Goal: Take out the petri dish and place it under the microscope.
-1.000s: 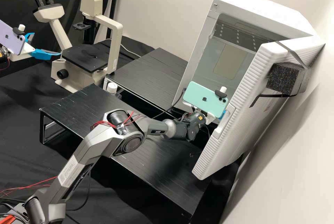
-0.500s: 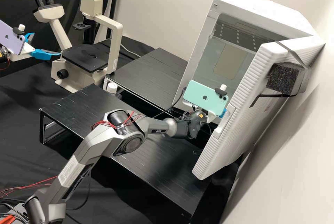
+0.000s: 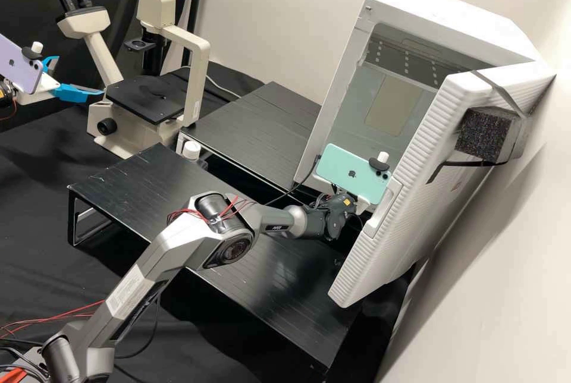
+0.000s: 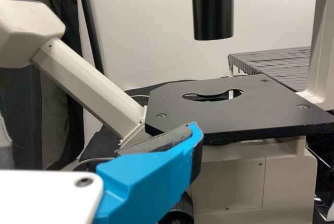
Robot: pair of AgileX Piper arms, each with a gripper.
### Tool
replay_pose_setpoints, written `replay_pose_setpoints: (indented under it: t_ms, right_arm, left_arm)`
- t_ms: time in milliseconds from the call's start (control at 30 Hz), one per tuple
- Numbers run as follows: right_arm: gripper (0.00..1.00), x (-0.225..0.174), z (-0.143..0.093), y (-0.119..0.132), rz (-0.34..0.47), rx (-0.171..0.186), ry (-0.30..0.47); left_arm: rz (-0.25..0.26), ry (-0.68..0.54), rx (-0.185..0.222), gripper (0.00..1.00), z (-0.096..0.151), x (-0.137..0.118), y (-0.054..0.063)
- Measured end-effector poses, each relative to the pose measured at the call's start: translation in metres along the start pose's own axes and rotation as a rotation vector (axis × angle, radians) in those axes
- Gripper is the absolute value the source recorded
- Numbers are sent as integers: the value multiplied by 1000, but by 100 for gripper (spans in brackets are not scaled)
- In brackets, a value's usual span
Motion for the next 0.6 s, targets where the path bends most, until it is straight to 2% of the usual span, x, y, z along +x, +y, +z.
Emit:
replay_pose_setpoints:
  t_ms: [133, 400, 433, 600]
  right_arm:
    - [100, 3, 2, -1, 3, 11, -1]
    - [100, 4, 2, 2, 10, 6, -14]
    - [0, 4, 2, 2, 10, 6, -14]
    - [0, 5, 1, 1, 9, 6, -13]
  left_arm:
    - [0, 0, 0, 100, 0, 0, 0]
    - [0, 0, 0, 100, 0, 0, 0]
    - [0, 0, 0, 100, 0, 0, 0]
    - [0, 0, 0, 100, 0, 0, 0]
